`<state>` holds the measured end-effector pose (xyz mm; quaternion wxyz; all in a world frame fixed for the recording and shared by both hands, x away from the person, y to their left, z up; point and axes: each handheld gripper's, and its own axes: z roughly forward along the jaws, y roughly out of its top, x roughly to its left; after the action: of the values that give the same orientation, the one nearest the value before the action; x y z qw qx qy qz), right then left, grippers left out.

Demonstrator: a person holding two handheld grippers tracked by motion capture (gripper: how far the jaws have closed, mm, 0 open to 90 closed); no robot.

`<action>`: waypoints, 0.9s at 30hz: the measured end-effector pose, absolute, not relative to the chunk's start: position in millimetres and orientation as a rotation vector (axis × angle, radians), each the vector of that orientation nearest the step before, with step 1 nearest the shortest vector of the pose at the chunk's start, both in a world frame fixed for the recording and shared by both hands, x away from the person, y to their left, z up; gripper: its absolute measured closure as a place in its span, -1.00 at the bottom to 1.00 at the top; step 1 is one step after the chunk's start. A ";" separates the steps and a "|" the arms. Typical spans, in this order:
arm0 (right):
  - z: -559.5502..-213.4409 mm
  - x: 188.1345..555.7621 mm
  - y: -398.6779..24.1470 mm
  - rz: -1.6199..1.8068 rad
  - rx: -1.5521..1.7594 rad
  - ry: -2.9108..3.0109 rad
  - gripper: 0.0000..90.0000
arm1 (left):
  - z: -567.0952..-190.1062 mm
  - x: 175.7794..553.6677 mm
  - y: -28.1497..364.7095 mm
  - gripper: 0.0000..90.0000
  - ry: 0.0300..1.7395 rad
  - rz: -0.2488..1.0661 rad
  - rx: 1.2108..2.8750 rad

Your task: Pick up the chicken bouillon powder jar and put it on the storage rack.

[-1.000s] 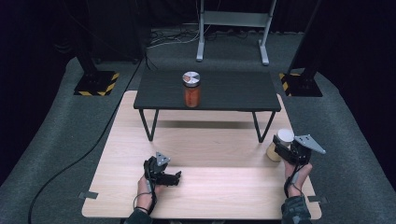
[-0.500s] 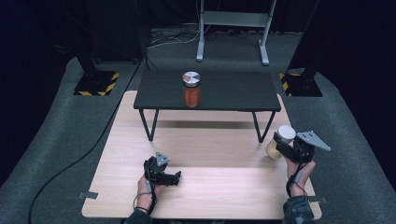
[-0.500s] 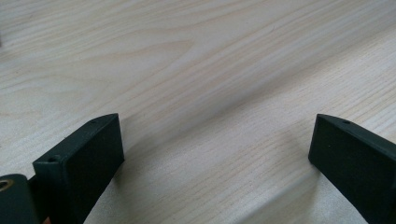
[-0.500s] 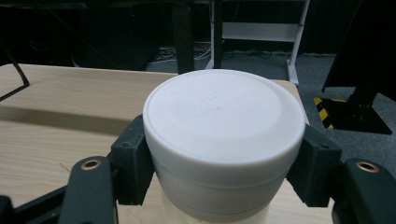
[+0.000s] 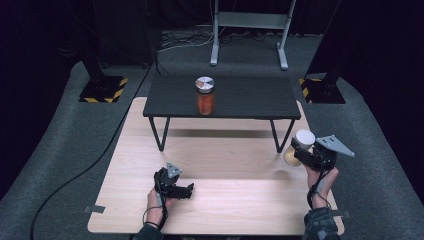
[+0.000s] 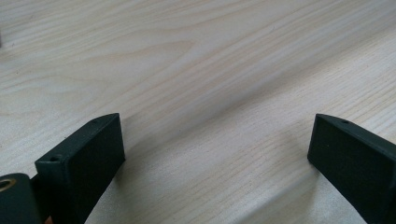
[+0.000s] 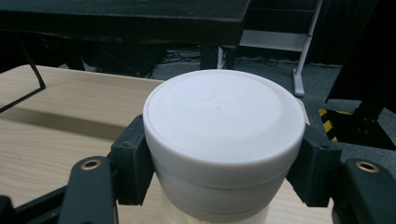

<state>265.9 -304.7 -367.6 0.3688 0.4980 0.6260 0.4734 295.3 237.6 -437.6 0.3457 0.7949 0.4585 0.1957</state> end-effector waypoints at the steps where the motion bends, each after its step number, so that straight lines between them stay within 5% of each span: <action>1: -366.6 266.0 -305.1 1.220 1.275 1.609 -0.27 | -437.6 295.2 237.5 -0.92 1.191 0.509 2.063; 27: -339.8 274.0 -296.4 1.270 1.217 1.659 -0.27 | -437.7 295.3 237.7 -0.92 1.190 0.507 2.063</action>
<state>274.0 -296.4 -339.8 0.3541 0.4707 0.6417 0.4911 295.3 237.7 -437.7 0.3461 0.7949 0.4585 0.1954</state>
